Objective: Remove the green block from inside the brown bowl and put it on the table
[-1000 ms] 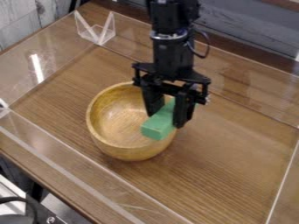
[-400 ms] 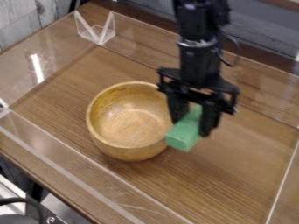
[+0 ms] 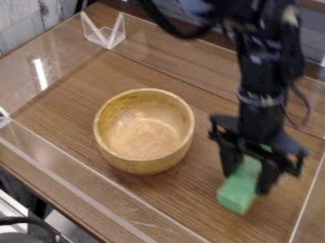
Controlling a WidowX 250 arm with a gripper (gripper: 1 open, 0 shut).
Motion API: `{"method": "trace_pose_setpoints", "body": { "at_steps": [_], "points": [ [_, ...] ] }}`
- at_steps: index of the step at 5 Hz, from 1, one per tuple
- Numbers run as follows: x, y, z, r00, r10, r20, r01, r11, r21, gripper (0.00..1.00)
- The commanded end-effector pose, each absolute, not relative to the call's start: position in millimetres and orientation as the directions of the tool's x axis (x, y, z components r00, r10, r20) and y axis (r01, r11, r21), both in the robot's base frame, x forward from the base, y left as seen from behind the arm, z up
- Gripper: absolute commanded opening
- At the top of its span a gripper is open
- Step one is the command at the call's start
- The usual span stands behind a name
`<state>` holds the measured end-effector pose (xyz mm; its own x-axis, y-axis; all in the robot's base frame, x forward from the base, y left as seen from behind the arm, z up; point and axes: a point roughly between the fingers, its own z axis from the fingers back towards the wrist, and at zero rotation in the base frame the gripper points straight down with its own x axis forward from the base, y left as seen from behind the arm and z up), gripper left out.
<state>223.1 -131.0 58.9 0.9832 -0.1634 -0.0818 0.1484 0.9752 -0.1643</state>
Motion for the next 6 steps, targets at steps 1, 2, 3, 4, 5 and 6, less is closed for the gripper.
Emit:
{"method": "trace_pose_setpoints", "body": {
  "at_steps": [1, 2, 3, 4, 5, 6],
  "points": [
    [233, -120, 99.8, 0.995, -0.097, -0.011, 0.094, 0.978, -0.184, 0.0],
    [242, -97, 138.6, 0.999, -0.017, 0.027, 0.022, 0.982, -0.188, 0.0],
    [241, -100, 129.4, 0.998, -0.011, 0.055, 0.021, 0.981, -0.19, 0.0],
    [235, -113, 108.1, 0.996, -0.053, 0.068, 0.064, 0.983, -0.174, 0.0],
    [231, -123, 88.9, 0.993, -0.083, 0.08, 0.096, 0.981, -0.167, 0.0],
    [231, -123, 83.6, 0.993, -0.076, 0.087, 0.09, 0.982, -0.165, 0.0]
  ]
}}
